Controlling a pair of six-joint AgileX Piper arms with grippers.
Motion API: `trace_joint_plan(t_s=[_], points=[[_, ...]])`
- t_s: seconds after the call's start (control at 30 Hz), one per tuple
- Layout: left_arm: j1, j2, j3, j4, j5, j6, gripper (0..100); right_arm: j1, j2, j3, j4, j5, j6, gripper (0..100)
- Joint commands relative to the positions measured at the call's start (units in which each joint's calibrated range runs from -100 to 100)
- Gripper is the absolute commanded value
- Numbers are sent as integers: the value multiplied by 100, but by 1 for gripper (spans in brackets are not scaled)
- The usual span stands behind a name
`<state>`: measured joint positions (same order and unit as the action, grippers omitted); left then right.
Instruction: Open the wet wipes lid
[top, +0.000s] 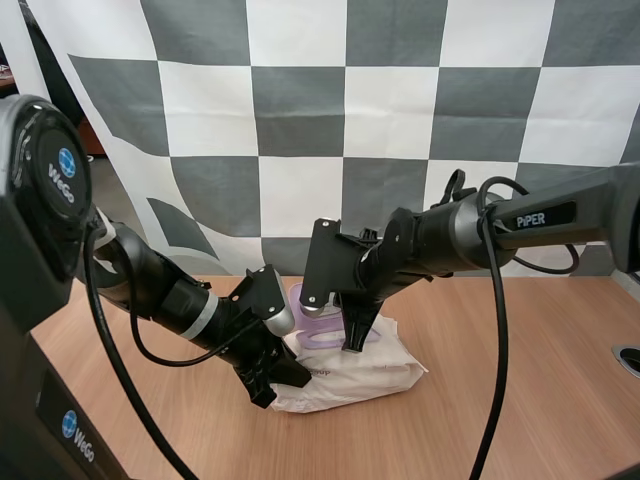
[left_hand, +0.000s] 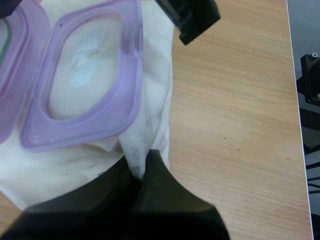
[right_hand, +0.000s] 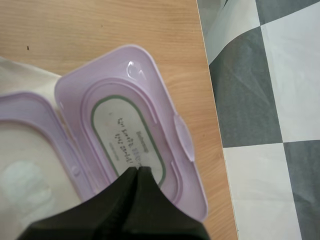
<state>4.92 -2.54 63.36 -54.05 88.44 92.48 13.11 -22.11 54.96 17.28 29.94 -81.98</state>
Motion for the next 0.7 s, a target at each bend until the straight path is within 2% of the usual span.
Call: trace_joint_plan(t_s=[0.0,0.27,0.67], points=[[0,-4,-1,6,98,86,0,0,586,-324,107,-479,-38,0],[0,-4,-1,42,134,86,0,0,1164,-680,258,-479,-38,0],[0,-4,-1,54,190,86,0,0,1828,-680,508,-553,-38,0]])
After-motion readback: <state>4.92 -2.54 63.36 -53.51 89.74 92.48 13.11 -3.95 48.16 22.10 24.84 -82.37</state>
